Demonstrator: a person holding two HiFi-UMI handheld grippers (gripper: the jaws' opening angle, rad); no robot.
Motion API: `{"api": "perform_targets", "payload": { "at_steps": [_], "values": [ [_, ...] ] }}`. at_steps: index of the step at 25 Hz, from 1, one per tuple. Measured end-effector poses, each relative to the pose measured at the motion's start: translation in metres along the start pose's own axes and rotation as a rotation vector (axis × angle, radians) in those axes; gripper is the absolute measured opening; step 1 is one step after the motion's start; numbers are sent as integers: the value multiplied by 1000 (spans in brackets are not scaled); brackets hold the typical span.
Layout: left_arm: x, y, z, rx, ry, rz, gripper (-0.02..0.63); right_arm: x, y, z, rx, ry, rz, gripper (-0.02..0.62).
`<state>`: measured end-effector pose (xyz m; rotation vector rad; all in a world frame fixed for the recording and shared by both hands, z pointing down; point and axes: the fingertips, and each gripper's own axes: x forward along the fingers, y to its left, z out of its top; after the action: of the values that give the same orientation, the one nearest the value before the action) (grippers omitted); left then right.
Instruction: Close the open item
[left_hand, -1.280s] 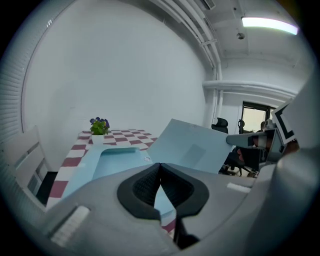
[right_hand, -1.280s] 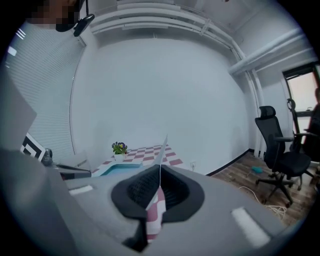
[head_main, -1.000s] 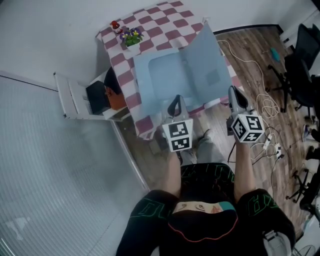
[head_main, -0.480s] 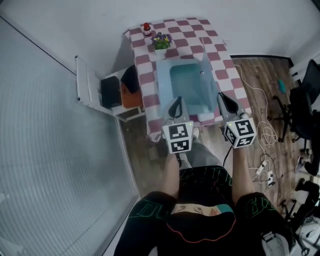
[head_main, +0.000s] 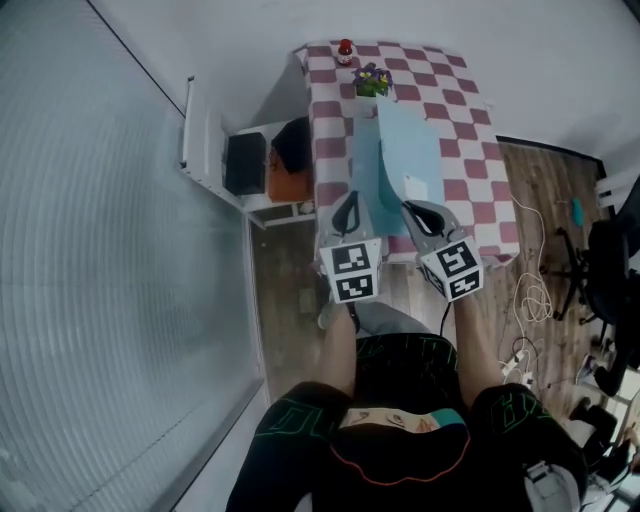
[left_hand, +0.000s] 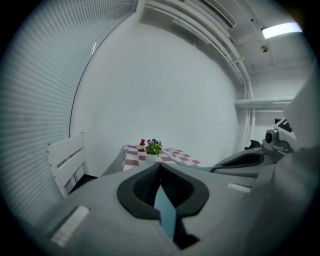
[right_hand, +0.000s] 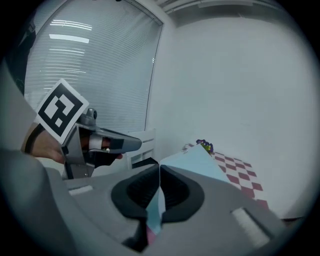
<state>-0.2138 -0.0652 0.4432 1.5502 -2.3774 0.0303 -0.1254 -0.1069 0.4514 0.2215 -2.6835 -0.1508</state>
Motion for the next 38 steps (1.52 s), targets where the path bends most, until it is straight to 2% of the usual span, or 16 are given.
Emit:
{"api": "perform_targets", "payload": {
  "at_steps": [7, 12, 18, 22, 28, 32, 34, 38],
  "values": [
    [16, 42, -19, -4, 86, 9, 9, 53, 33, -15, 0, 114, 91, 7],
    [32, 52, -42, -9, 153, -15, 9, 72, 49, -40, -7, 186, 141, 9],
    [46, 61, -65, 2, 227, -52, 9, 87, 62, -63, 31, 248, 171, 15],
    [52, 66, -74, 18, 257, -70, 9, 95, 70, -74, 41, 281, 161, 29],
    [53, 69, -88, 52, 308, -106, 9, 98, 80, -92, 5, 348, 165, 74],
    [54, 78, -80, 64, 313, -102, 9, 101, 87, -94, 103, 360, 240, 120],
    [55, 80, -74, 80, 313, -106, 9, 100, 86, -94, 153, 376, 264, 121],
    [64, 79, -62, 123, 316, -120, 9, 104, 87, -79, 291, 293, 304, 98]
  ]
}}
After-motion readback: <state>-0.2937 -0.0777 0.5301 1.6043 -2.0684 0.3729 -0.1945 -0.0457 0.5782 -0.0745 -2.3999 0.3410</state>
